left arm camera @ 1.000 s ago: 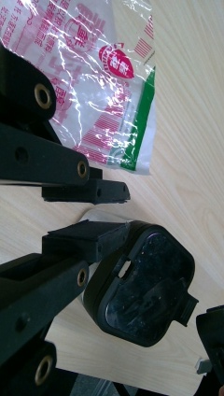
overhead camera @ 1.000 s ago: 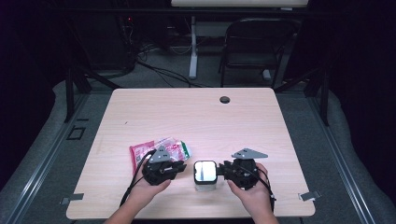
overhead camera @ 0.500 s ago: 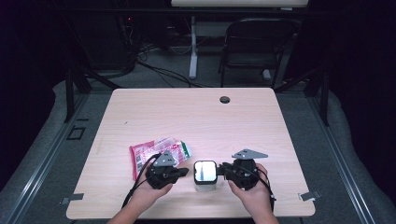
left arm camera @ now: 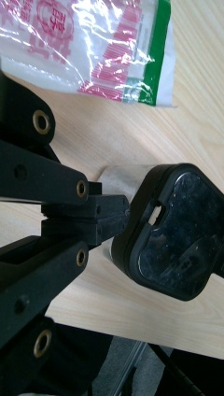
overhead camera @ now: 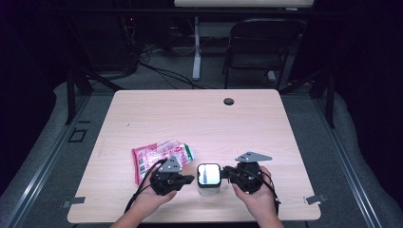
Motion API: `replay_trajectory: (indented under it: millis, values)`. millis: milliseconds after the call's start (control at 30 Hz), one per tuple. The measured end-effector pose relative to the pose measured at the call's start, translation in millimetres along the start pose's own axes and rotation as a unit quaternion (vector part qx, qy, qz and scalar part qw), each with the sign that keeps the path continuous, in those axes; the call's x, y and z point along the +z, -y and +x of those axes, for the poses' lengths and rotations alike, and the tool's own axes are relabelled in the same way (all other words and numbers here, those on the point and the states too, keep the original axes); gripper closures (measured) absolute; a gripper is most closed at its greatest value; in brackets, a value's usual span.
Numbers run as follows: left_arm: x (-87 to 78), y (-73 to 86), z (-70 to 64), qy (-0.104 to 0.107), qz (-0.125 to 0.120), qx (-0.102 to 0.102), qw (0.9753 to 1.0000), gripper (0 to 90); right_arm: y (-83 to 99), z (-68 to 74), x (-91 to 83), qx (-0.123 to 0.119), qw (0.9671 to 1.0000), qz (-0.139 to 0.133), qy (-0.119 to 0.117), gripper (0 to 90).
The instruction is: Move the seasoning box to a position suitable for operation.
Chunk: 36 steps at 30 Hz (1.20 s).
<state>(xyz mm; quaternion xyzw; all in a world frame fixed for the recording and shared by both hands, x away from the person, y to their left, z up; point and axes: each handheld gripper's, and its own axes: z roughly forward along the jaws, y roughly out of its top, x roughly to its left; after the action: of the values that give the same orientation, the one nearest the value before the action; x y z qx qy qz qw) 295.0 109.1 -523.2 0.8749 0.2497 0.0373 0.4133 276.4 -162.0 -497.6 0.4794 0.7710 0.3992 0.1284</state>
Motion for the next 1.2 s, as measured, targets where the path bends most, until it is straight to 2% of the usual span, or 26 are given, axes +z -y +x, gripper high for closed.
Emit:
replay_trajectory:
  millis: [300,833,1067,1133,1167,1200]
  values:
    - [4.7,-0.2,-4.6,0.013,0.008,0.010,0.9998,90.0,0.6,-0.1,0.1,0.001,1.0000,-0.003,0.000,84.7]
    - [2.8,-1.4,-6.1,0.018,0.000,0.005,0.9998,90.0,1.2,-0.6,-0.2,0.001,1.0000,-0.002,-0.002,84.9]
    - [1.0,-3.3,-6.0,0.019,-0.006,0.003,0.9998,90.0,2.8,0.3,-0.3,0.003,1.0000,-0.008,0.004,83.6]
    - [1.4,-4.3,-6.4,0.020,-0.007,0.005,0.9998,90.0,3.5,0.1,-0.4,0.001,1.0000,-0.008,-0.001,82.2]
    - [1.4,-4.8,-7.2,0.014,-0.007,0.006,0.9999,90.0,4.3,0.2,-0.2,0.003,0.9999,-0.007,-0.007,82.0]
    - [1.4,-5.3,-6.8,0.021,-0.007,0.008,0.9997,90.0,4.9,0.8,0.2,0.005,0.9999,-0.010,-0.007,81.8]
